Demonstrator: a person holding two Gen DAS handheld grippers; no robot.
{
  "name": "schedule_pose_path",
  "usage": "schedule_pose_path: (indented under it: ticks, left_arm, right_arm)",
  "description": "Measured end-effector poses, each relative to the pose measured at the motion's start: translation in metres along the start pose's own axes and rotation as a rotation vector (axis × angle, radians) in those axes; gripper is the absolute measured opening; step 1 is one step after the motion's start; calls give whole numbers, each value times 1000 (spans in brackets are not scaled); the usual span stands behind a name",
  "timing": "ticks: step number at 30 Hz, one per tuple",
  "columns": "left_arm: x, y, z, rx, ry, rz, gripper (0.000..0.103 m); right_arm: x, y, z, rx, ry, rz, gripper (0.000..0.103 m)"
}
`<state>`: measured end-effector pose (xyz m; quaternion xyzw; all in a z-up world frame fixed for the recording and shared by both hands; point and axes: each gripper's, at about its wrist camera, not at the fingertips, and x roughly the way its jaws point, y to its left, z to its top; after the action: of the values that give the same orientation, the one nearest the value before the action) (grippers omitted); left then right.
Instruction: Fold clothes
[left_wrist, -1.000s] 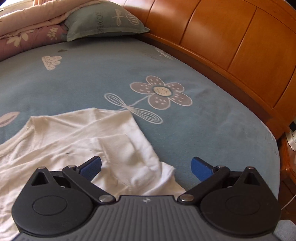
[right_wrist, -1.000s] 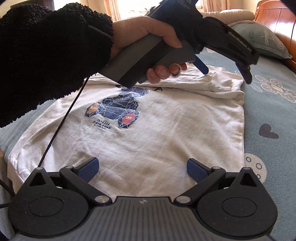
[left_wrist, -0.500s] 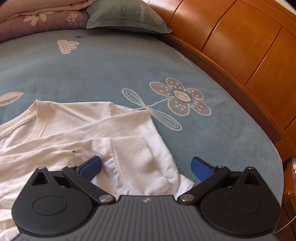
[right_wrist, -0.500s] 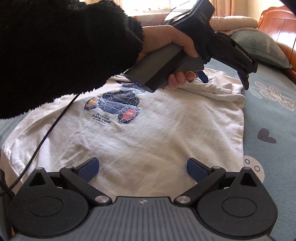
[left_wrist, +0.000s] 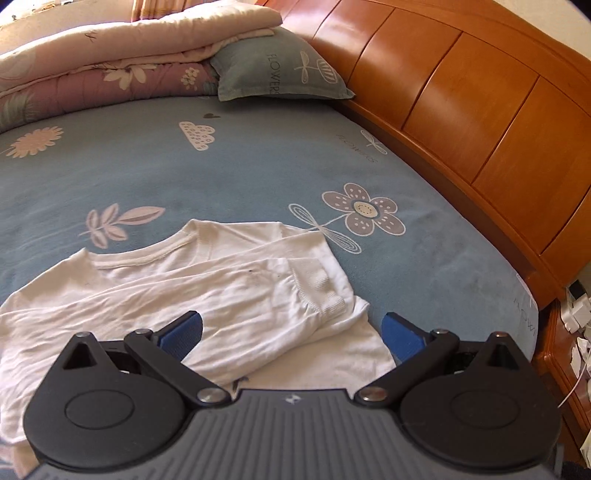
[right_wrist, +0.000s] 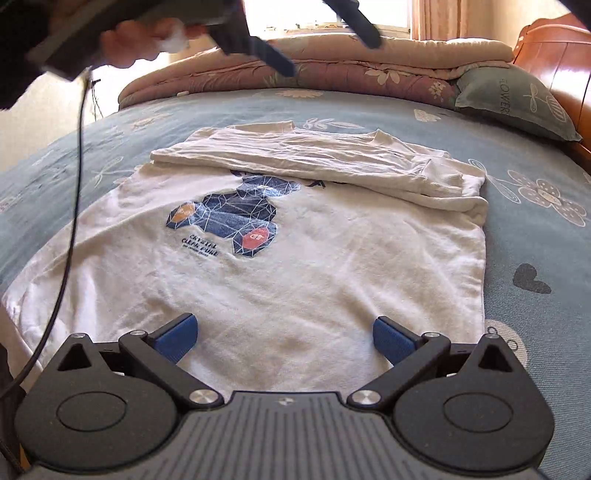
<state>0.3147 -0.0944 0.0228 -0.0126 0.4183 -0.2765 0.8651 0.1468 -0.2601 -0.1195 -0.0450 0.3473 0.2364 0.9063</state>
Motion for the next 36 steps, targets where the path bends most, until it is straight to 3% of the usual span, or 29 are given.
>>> schedule_pose_path:
  ticks: [7,9,14,20,26,31,36]
  left_arm:
    - [-58,16,-56,-29,-14,23,102]
    - [-58,19,-80,-49,-28,19,102]
    - [-31,20,-143,-89,-28,53,102]
    - [-16,19,-196,-119,-51,86,102]
    - [-24,11,-219,-100,-113,109,102]
    - [-31,16,-226,-176,-154,86,102]
    - [-43,9,-228,-232,-135,88,102]
  right_arm:
    - [-21,-10,1,78,-95,-69,103]
    - [-26,-11,0,97,-97,-103,103]
    - [-39,-4,-11,138,-93,-91,103]
    - [-23,6,-24,102,14,-130,103]
    - [-19,11,-30,98,6,-177,103]
    - [-19,11,-30,98,2,-176,103]
    - [-20,11,-30,94,-2,-176,103]
